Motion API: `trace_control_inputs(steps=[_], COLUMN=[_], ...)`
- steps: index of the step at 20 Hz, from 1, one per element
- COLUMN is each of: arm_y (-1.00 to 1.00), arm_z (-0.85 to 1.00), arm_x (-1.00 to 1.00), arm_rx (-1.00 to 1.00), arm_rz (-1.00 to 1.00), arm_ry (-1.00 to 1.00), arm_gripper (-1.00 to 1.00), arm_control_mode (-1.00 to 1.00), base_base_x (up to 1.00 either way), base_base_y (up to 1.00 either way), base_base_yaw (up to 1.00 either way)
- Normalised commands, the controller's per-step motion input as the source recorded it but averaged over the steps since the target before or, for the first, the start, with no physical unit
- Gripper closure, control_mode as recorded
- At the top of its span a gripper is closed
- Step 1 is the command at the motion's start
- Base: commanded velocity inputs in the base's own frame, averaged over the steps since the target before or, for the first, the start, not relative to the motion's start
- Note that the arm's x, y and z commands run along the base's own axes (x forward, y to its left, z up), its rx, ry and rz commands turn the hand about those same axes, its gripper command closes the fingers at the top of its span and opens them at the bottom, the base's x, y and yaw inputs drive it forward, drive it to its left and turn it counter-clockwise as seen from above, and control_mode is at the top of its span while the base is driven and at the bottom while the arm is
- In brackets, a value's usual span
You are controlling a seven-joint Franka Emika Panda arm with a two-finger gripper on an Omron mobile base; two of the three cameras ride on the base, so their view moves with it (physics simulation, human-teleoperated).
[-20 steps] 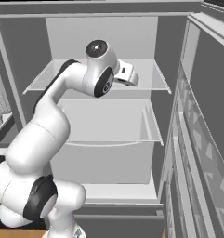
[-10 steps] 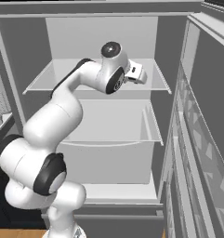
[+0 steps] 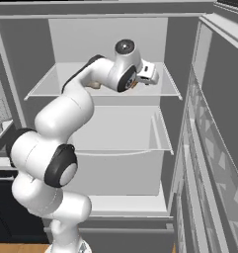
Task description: Place one carrot and one steak in each tupperware on the nearby counter, to pack two identical lunches.
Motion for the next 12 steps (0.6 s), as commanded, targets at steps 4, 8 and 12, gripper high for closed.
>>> trace_control_inputs(steps=[4,8,12], arm_y=[0.05,0.23,0.35], arm_z=[-0.68,-0.86,-0.71], arm_x=[0.00,0.00,0.00], arm_rx=[0.00,-0.04,0.00], arm_rz=[0.06,0.04,0.08], arm_ry=[0.00,0.01,0.00], arm_gripper=[1.00,1.00,1.00], arm_control_mode=[-1.00,-1.00,-1.00], base_base_x=[0.00,0.00,0.00], base_base_y=[0.00,0.00,0.00], base_base_yaw=[0.00,0.00,0.00])
